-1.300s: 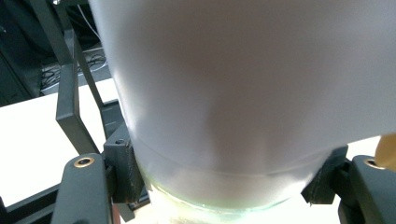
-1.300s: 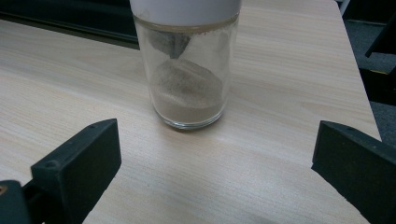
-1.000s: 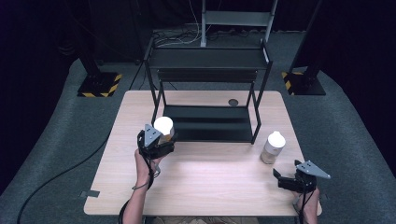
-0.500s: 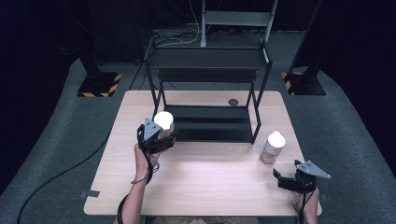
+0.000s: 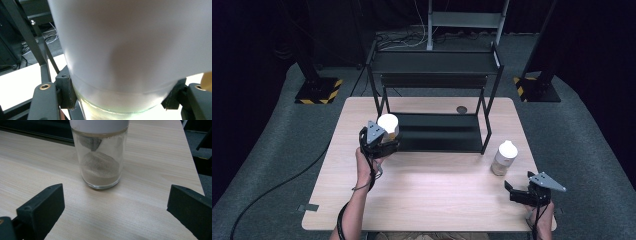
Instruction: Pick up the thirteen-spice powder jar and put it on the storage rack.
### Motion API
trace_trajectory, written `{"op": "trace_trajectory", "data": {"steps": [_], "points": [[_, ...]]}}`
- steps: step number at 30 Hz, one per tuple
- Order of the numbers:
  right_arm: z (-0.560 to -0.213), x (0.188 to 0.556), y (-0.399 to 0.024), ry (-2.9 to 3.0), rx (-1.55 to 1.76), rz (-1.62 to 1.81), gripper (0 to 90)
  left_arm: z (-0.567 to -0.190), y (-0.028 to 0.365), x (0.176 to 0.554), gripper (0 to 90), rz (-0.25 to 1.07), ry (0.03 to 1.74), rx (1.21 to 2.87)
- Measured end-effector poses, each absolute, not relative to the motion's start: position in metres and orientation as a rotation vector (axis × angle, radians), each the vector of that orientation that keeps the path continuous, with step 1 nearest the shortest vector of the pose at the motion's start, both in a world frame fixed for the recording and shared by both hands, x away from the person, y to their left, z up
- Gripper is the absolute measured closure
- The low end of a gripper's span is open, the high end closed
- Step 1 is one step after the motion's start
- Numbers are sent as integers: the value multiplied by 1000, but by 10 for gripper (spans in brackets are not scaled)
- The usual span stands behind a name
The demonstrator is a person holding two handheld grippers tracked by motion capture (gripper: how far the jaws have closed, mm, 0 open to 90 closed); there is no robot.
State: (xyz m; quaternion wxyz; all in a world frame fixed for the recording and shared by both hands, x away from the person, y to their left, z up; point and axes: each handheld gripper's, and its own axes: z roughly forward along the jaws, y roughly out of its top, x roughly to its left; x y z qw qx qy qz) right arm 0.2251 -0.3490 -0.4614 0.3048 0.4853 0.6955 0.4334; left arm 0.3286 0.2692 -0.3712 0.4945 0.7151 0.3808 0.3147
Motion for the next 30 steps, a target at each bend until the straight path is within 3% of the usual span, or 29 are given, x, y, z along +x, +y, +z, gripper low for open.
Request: {"op": "trace_trajectory", "data": {"steps": [30], "points": [[-462, 224, -347, 1839, 1276, 1136, 0, -341, 273, 355, 308, 769, 899, 1748]]}}
